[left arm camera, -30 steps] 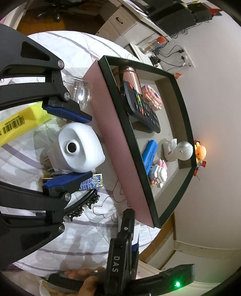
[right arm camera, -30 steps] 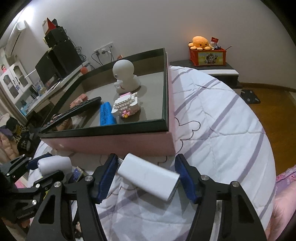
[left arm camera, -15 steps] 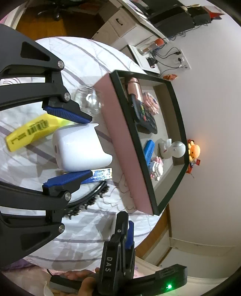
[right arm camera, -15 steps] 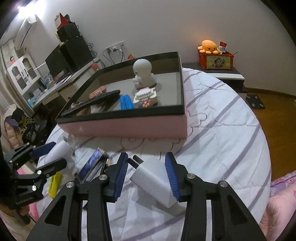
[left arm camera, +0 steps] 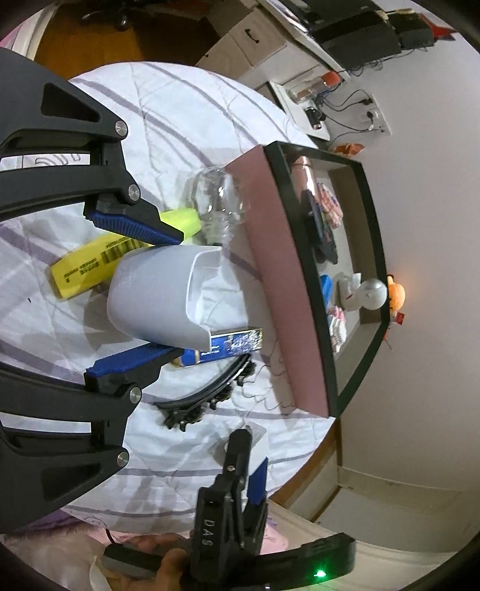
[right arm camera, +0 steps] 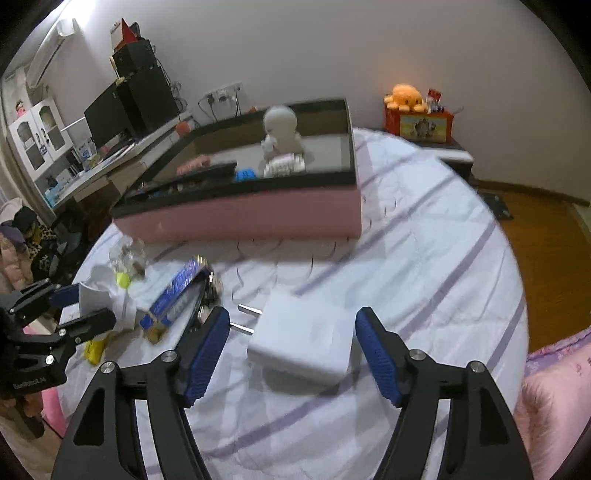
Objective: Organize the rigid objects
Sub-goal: 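Grasp the white plug-in device with the left gripper while the right gripper grasps the white charger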
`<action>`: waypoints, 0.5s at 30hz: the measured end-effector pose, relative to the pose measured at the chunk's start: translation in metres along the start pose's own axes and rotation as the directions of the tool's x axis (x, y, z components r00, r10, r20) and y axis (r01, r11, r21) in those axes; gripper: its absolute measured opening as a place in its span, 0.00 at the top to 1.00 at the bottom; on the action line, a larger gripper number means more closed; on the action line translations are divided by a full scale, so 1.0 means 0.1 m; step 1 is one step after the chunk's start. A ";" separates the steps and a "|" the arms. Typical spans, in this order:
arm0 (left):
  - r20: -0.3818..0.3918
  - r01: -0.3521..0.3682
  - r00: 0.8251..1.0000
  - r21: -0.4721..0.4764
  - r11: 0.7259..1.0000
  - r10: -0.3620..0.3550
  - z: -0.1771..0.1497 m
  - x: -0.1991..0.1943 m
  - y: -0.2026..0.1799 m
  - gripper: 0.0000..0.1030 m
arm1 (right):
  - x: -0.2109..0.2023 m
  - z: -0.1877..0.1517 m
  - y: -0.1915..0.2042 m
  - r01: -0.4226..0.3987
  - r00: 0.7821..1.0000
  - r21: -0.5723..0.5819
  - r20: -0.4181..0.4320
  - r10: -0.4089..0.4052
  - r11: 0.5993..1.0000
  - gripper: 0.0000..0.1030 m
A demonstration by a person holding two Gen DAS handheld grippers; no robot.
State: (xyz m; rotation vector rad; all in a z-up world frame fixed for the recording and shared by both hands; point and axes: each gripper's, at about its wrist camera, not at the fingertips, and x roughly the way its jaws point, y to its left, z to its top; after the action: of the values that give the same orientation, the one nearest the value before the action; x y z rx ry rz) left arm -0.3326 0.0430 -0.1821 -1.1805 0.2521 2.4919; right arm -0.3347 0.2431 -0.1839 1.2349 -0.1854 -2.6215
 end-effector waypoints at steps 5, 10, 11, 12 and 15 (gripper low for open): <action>-0.018 0.005 1.000 0.006 1.000 -0.005 -0.05 0.05 -0.03 0.47 | -0.03 -0.10 -0.06 -0.017 1.000 0.010 0.019 0.016 1.000 0.30; -0.018 0.003 1.000 0.009 1.000 -0.003 -0.06 0.05 -0.03 0.47 | -0.02 -0.11 -0.06 -0.024 0.999 0.002 0.027 0.024 1.000 0.30; -0.018 0.006 1.000 0.009 1.000 -0.006 -0.06 0.05 -0.04 0.47 | 0.01 -0.10 -0.03 -0.012 1.000 -0.021 0.020 0.012 1.000 0.30; -0.019 0.009 1.000 0.011 1.000 -0.009 -0.06 0.06 -0.04 0.47 | 0.03 -0.09 0.01 -0.002 1.000 -0.039 0.015 0.003 0.999 0.30; -0.024 0.014 1.000 0.025 1.000 -0.014 -0.07 0.07 -0.08 0.47 | 0.06 -0.09 0.12 0.052 0.999 -0.102 0.007 -0.051 0.993 0.30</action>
State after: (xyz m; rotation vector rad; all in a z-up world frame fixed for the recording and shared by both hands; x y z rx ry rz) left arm -0.3283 0.0500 -0.1916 -1.1984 0.2800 2.4567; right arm -0.3300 0.2297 -0.1916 1.2151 -0.0201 -2.6412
